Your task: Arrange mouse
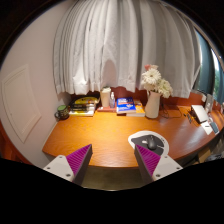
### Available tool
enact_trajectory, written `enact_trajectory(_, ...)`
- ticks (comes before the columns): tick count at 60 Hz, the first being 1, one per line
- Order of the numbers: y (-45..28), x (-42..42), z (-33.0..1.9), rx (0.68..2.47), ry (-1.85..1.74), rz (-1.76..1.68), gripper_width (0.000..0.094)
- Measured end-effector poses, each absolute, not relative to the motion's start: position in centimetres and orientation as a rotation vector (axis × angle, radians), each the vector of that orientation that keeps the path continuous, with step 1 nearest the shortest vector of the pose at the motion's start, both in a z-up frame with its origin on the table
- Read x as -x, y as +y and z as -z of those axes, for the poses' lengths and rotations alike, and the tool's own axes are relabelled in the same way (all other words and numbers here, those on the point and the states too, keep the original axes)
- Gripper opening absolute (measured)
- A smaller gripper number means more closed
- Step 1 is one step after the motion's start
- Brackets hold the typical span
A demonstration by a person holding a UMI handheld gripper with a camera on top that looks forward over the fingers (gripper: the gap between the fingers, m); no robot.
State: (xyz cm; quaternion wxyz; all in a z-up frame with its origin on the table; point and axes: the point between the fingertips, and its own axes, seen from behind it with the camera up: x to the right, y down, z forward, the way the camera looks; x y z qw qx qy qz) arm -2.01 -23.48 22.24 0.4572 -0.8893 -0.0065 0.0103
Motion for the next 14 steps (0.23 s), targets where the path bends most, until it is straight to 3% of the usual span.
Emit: enact_trajectory(14,-24.54,2.17,-21.9,2.203,-0.01,-0.009,0.0852)
